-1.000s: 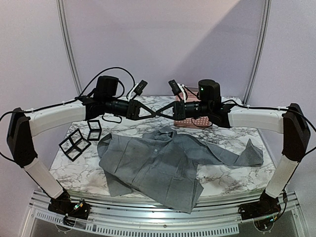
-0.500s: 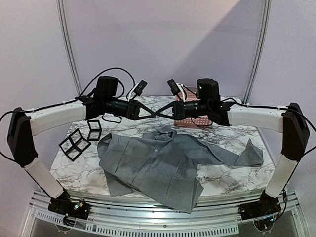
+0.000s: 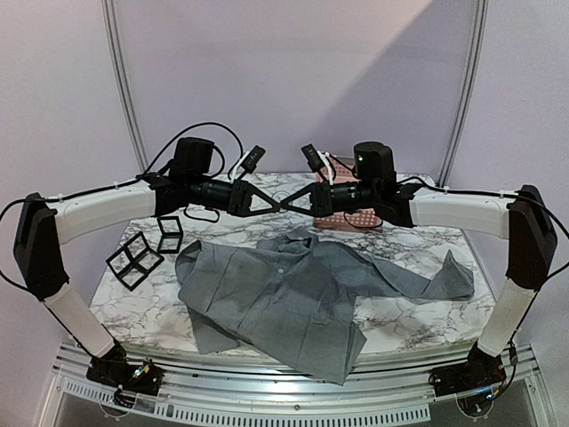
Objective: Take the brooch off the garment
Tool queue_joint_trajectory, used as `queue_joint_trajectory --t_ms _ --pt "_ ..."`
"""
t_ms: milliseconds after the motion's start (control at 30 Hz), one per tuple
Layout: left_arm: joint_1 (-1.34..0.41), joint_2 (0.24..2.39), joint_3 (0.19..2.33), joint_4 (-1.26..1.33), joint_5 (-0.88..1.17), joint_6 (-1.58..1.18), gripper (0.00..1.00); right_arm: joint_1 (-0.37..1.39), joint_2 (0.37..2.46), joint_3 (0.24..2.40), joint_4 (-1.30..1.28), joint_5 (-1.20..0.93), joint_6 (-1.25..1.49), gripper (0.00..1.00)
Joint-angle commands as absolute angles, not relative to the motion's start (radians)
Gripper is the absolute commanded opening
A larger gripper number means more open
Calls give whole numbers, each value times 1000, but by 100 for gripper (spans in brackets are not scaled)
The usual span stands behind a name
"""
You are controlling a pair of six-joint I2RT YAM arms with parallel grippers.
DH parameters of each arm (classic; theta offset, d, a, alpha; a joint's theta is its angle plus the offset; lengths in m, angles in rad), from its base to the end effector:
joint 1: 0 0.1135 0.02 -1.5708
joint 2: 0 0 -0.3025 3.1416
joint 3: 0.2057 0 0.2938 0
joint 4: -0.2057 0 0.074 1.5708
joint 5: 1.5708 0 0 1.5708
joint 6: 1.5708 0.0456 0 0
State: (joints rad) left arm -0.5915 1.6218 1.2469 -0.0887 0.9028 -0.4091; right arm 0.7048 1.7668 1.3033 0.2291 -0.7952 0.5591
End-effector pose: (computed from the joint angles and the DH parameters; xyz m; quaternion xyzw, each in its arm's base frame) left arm 0.3258 -0.2620 0.3204 0.2981 0.7414 -0.5525 0.2371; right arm 0.3339 0.3267 0.3107 -0.2919 0.7043 0.5827 0.2814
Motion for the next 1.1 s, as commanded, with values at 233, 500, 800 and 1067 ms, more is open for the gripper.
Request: queue_joint_trajectory --t_ms 233,500,800,1067 --pt "-592 1629 1270 -90 927 -412 0 698 1772 1309 196 -686 553 8" --pt "-592 1628 1270 -87 932 -414 0 698 1765 1292 218 -655 577 6" --pt "-588 1626 1269 -87 919 -416 0 696 1736 1249 265 -626 596 6" --pt "-581 1632 1267 -83 917 -428 0 688 1701 1200 319 -599 614 7"
